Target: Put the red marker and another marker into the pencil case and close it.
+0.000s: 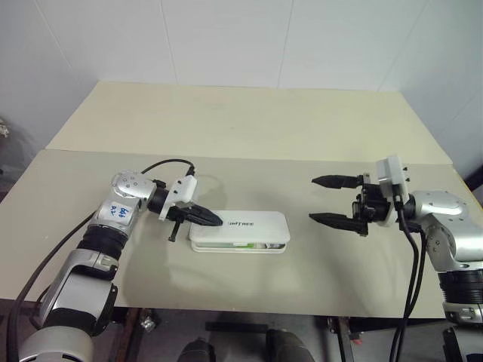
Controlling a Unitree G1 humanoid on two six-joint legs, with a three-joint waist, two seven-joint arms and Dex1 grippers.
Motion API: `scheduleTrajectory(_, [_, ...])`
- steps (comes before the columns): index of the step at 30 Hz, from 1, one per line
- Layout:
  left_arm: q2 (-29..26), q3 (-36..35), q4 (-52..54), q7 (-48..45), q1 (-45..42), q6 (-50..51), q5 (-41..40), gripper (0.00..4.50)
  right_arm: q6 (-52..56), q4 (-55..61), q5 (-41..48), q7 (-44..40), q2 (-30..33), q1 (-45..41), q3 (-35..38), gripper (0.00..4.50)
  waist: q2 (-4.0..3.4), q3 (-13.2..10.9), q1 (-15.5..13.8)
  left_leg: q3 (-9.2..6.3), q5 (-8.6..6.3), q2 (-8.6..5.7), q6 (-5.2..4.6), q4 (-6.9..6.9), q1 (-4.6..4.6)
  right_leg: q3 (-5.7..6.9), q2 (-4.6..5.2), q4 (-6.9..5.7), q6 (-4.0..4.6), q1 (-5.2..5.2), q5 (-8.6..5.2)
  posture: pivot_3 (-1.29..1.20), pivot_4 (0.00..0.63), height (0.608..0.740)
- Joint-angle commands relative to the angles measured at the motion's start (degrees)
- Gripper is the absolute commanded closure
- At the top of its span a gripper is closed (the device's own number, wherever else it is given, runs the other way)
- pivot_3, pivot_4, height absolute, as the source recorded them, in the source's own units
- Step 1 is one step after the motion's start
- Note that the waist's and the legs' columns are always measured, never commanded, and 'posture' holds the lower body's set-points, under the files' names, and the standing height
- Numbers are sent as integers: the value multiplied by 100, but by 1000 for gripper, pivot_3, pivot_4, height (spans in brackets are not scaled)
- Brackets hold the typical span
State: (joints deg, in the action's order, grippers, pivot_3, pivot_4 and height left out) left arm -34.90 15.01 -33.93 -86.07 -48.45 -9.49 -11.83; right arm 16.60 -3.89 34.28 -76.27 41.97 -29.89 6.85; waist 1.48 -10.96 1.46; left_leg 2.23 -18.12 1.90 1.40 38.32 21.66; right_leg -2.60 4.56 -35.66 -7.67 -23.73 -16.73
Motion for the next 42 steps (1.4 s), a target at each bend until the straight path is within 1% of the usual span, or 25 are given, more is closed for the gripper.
scheduleTrajectory(1, [-113,282,142,-620,56,-448,322,4476,69,34,170,-17,9,-172,180,0,0,0,0,0,0,0,0,1,0,0,0,0,0,1,0,0,150,740])
scheduleTrajectory(4, [-146,544,-62,-616,31,-970,643,4476,35,22,94,59,-81,-219,117,0,0,0,-2,0,-1,0,-1,1,-1,0,0,1,0,2,0,0,150,740])
scheduleTrajectory(8, [-168,765,-344,-604,-51,-1456,874,4476,-39,33,-25,147,-217,-213,41,0,-2,1,4,3,-1,-1,-1,1,-13,-3,0,1,0,10,0,0,150,740])
scheduleTrajectory(10, [-134,794,-444,-560,-108,-1533,897,4476,-93,10,-87,197,-294,-233,22,0,-2,1,5,4,-1,-1,-1,2,-22,-4,0,4,0,16,0,0,150,740])
scheduleTrajectory(14, [-49,719,-481,-293,-203,-1308,833,4476,-188,-63,-191,227,-389,-278,-9,0,-2,1,10,8,3,-2,-2,6,-40,-12,0,-2,1,26,0,0,150,740])
scheduleTrajectory(17, [64,460,-274,109,-193,-780,637,4476,-255,-159,-262,213,-428,-322,-27,0,-2,1,8,7,5,-3,-2,11,-42,-13,0,-13,1,25,0,0,150,740])
scheduleTrajectory(19, [134,115,123,358,-61,-384,314,4476,-300,-242,-313,202,-454,-372,-48,0,-2,1,8,5,6,-3,-3,22,-38,-13,0,-18,1,25,0,0,150,740])
scheduleTrajectory(21, [186,-232,634,590,113,290,-49,4476,-339,-326,-347,198,-479,-429,-63,0,-2,1,10,2,5,-2,-4,27,-32,-14,0,-21,1,22,0,0,150,740])
scheduleTrajectory(24, [154,-732,1448,1024,514,907,-456,4476,-379,-416,-383,193,-513,-494,-96,0,-2,1,19,-4,4,1,-5,27,-11,-13,0,-35,-1,5,1,0,150,740])
scheduleTrajectory(28, [-64,-1196,2522,1287,1225,1572,-887,4476,-438,-602,-430,138,-525,-625,-147,0,-2,1,39,-2,2,4,-7,13,-10,-14,1,-24,-1,2,1,0,150,740])
scheduleTrajectory(31, [-398,-1373,3112,1529,1643,2468,-1034,4476,-485,-807,-509,70,-544,-801,-199,0,-2,1,24,1,2,3,-7,4,-13,-14,2,-21,-1,2,1,0,150,740])
scheduleTrajectory(33, [-611,-1538,3554,1562,1977,2718,-1175,4476,-517,-949,-555,20,-564,-926,-219,0,-2,0,26,1,3,3,-6,3,-13,-13,2,-21,-1,2,0,0,150,740])
scheduleTrajectory(34, [-691,-1626,3752,1547,2125,2763,-1263,4103,-543,-1026,-579,-15,-571,-983,-230,0,-2,0,26,1,3,3,-6,1,-14,-13,2,-21,0,4,0,0,150,740])
scheduleTrajectory(37, [-864,-2001,4217,1458,2486,2886,-1657,3353,-621,-1244,-663,-95,-600,-1135,-261,0,-2,0,25,1,3,4,-6,-2,-14,-13,3,-17,1,3,0,0,150,740])
scheduleTrajectory(40, [-1010,-2340,4503,1341,2799,2977,-2031,2306,-684,-1414,-724,-126,-632,-1248,-283,0,-3,0,20,0,3,6,-5,-8,-14,-11,4,-12,4,3,-2,0,150,740])
scheduleTrajectory(41, [-1061,-2414,4574,1291,2888,2958,-2089,2035,-706,-1466,-740,-139,-636,-1274,-285,0,-3,0,21,0,3,5,-5,-9,-14,-11,5,-12,5,3,-2,0,150,740])
scheduleTrajectory(42, [-1087,-2515,4661,1311,2983,2946,-2128,1620,-734,-1522,-765,-148,-635,-1296,-288,0,-3,0,24,1,3,5,-5,-10,-14,-10,5,-11,5,3,-2,0,150,740])
